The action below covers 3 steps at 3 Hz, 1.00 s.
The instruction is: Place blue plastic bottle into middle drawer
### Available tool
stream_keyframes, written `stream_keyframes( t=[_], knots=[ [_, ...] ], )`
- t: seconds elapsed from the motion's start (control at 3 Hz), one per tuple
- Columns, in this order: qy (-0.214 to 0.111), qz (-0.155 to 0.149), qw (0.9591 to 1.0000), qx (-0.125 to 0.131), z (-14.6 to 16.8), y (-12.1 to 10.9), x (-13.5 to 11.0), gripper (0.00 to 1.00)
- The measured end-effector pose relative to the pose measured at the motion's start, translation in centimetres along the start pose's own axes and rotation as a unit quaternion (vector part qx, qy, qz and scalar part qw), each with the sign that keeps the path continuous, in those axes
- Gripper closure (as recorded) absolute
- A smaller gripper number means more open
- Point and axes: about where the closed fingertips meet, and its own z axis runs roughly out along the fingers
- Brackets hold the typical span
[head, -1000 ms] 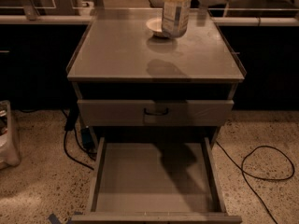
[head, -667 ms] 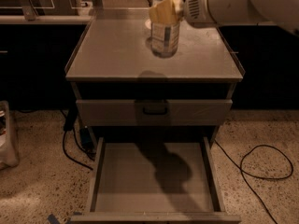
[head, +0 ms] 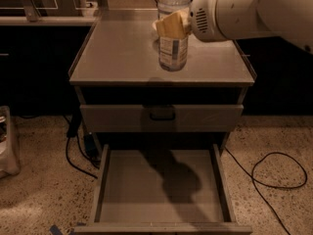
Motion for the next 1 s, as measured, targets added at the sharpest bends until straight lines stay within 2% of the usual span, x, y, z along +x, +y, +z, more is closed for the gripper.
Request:
stream_keyframes(
  t=[0.33,0.67,1.0],
  knots=[
    [0.011,0.001,0.9999,-0.010,0.2,-0.4,3.7,1.00],
    [0.029,0.006,0.9995,-0.014,0.4,-0.9,9.2,1.00],
    [0.054,0.023,0.9981,-0.022,0.2,0.1,14.6,1.00]
  ],
)
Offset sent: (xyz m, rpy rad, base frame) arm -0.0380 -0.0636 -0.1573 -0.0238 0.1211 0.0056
